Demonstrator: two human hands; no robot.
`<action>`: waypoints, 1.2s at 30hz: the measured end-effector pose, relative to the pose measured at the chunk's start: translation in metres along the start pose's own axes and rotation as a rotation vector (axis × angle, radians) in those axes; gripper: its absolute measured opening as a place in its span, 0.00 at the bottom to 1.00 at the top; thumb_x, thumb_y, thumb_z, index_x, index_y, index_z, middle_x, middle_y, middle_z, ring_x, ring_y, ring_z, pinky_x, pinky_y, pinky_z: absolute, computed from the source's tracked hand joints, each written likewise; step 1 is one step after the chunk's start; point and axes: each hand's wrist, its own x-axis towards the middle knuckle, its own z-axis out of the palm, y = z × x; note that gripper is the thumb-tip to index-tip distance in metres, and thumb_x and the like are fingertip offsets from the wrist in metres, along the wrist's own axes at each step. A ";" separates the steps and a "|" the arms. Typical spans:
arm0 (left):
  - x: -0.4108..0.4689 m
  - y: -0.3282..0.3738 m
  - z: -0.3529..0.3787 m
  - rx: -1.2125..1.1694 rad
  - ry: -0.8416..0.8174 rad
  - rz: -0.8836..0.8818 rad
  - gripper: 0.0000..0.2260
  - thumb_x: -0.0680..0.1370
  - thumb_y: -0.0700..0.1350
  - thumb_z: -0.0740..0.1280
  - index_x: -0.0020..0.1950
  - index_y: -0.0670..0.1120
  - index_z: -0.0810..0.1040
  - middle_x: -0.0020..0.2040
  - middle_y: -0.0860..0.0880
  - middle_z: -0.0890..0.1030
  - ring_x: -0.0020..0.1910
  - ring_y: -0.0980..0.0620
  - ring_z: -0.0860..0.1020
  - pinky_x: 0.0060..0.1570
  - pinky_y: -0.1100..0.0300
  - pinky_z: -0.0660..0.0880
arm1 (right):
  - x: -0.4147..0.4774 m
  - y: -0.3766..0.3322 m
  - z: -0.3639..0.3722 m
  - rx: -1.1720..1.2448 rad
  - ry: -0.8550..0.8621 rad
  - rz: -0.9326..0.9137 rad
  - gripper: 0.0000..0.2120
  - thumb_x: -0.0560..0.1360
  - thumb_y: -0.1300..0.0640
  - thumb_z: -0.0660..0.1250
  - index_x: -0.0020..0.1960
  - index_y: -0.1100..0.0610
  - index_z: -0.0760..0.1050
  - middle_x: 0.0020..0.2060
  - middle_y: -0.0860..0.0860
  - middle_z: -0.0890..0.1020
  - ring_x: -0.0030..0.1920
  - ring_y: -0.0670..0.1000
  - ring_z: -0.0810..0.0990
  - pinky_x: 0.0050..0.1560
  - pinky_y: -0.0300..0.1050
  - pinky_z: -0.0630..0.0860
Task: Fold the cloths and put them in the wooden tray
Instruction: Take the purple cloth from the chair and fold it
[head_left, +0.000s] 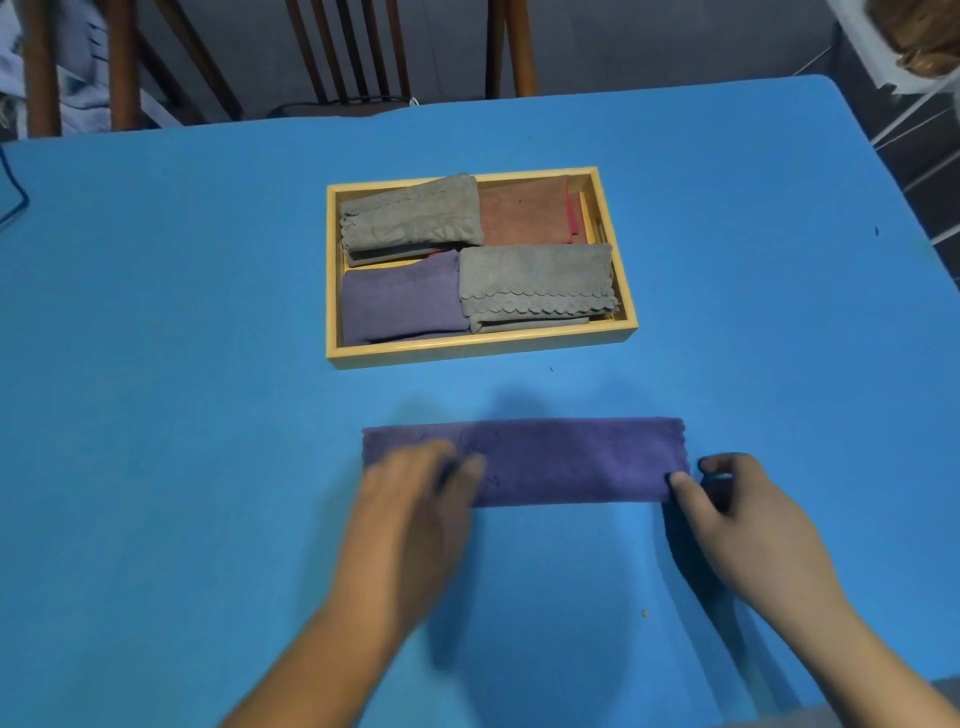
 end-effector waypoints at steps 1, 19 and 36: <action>0.000 0.018 0.010 0.029 -0.062 0.106 0.10 0.73 0.42 0.64 0.51 0.48 0.80 0.47 0.49 0.81 0.45 0.47 0.77 0.44 0.53 0.74 | -0.003 -0.003 0.002 -0.013 -0.007 0.033 0.21 0.73 0.34 0.60 0.57 0.48 0.69 0.39 0.40 0.80 0.40 0.52 0.78 0.34 0.46 0.71; -0.002 0.018 -0.008 -1.528 -0.034 -0.875 0.13 0.80 0.45 0.61 0.53 0.45 0.84 0.50 0.45 0.86 0.47 0.50 0.84 0.44 0.62 0.80 | -0.084 -0.163 -0.007 0.222 0.141 -0.510 0.18 0.68 0.46 0.64 0.57 0.41 0.71 0.46 0.40 0.71 0.44 0.37 0.76 0.39 0.27 0.72; -0.003 -0.025 -0.019 -0.353 0.029 -0.684 0.24 0.74 0.39 0.67 0.70 0.50 0.70 0.54 0.48 0.80 0.56 0.49 0.76 0.54 0.59 0.73 | -0.056 -0.127 0.059 0.205 -0.115 -0.158 0.14 0.75 0.46 0.65 0.60 0.44 0.71 0.56 0.42 0.75 0.55 0.44 0.75 0.47 0.43 0.73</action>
